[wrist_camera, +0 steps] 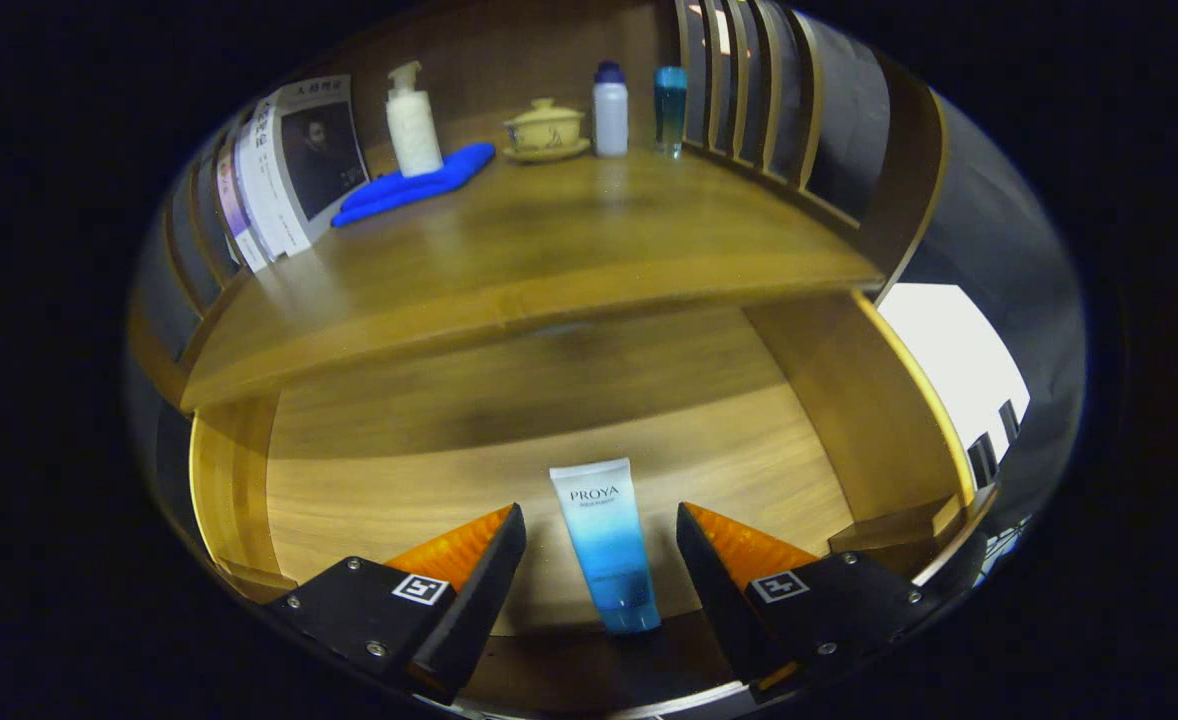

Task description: Pull open the drawer, take out the items inside it, and place them on the countertop above the cabinet.

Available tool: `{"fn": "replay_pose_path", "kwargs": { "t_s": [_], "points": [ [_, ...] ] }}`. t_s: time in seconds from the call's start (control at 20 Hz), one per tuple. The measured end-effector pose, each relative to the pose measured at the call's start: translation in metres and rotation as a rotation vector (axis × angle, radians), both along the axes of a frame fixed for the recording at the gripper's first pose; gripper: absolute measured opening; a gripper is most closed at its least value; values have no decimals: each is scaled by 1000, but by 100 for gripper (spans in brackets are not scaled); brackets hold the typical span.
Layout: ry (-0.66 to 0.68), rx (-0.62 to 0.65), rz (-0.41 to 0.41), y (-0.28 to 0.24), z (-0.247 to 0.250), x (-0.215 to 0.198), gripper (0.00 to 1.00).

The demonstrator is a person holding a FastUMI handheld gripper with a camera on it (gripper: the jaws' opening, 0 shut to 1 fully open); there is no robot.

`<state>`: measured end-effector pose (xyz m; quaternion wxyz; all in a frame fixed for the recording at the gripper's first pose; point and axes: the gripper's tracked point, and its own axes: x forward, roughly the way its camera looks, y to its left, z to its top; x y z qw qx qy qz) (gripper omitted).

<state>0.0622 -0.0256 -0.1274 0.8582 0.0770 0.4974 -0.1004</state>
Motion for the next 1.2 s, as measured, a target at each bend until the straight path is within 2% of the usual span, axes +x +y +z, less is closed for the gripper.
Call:
{"fn": "replay_pose_path", "kwargs": {
  "t_s": [0.2, 0.3, 0.45, 0.6, 0.75, 0.9, 1.05, 1.2],
  "points": [
    [87, 24, -13, -4, -13, -3, 90],
    [117, 77, -21, 3, -22, -3, 86],
    [151, 129, -60, 3, -28, -6, 72],
    [150, 106, -81, -1, -30, -6, 69],
    [108, 87, -59, 2, -27, -4, 52],
    [-56, 174, -109, 11, -12, 16, 44],
    [-178, 167, -83, 12, 9, 26, 44],
    [-231, 135, -57, 15, 25, 21, 44]
  ]
}}
